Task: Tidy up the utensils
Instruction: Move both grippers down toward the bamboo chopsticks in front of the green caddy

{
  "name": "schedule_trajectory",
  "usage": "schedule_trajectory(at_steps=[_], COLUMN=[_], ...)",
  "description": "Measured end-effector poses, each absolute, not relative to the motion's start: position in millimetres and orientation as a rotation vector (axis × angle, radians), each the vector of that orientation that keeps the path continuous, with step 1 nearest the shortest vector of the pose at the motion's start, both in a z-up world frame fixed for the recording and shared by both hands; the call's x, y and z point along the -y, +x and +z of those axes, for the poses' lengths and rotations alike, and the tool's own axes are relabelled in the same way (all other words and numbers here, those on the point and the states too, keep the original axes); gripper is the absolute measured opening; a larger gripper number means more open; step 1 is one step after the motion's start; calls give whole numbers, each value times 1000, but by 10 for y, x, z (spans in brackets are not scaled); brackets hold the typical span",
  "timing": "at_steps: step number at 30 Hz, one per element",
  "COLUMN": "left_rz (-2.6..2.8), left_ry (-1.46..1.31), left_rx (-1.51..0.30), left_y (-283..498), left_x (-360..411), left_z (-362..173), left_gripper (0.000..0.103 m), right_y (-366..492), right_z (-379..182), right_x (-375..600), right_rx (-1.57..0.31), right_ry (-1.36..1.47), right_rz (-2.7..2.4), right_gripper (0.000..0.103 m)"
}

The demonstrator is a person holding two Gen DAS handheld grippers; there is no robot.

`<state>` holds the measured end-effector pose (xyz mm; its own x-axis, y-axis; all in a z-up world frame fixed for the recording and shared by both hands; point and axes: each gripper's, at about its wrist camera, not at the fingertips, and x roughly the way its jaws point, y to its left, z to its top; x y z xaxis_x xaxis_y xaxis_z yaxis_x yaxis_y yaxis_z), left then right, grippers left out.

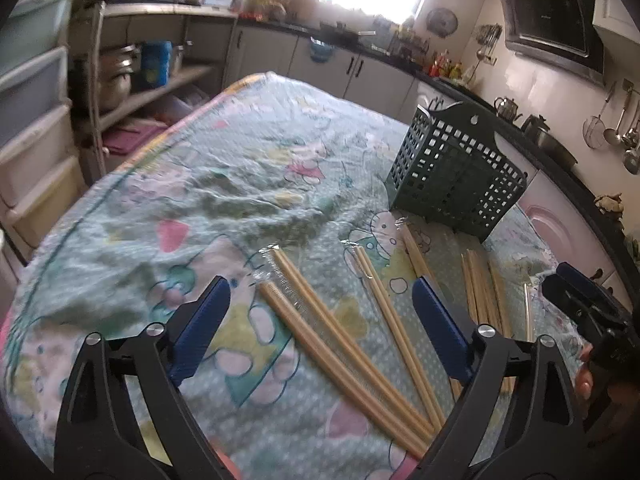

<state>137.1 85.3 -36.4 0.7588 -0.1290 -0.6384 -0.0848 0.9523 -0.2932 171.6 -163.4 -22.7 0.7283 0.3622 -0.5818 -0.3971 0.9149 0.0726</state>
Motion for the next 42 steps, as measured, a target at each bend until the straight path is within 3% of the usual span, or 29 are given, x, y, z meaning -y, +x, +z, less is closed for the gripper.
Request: schedule_trajectory(at_steps=[2,4,13,23,30,34,37,42], left_rz=[-42,-49,-72,-92,-92,-70,-42,-33], left_ry=[-314,-301,-285,-295,-293,-297,-295,-267], left_rx=[-735,-763,-856,-909,-940,-968,-976,-1006], left_y=[1492,1598,1829,1995,2094,2139,2130,2204], left_x=[-855,-846,-907,-987,-984,-997,-1031,-996], left_z=[-390,-418,-573,-642,-690,-694,-669,-721], left_gripper=[75,71,56,39,31,30,41,41], right_y=[1836,1931,2445,2757,2892,2912,2921,2895], right_z=[-270,-308,-618,-761,-803,-779,-757,-707], right_x=[1642,1616,1612,1586,1649,1668,1679,1680], right_rx=[-657,-688,-855,-914,-927,-925,-924,-898], right_ry=[-49,-46,18,35,46,48,54,50], right_rz=[425,429,436,395,381,387,393,414], right_gripper=[93,79,42,35,20,15,14,12])
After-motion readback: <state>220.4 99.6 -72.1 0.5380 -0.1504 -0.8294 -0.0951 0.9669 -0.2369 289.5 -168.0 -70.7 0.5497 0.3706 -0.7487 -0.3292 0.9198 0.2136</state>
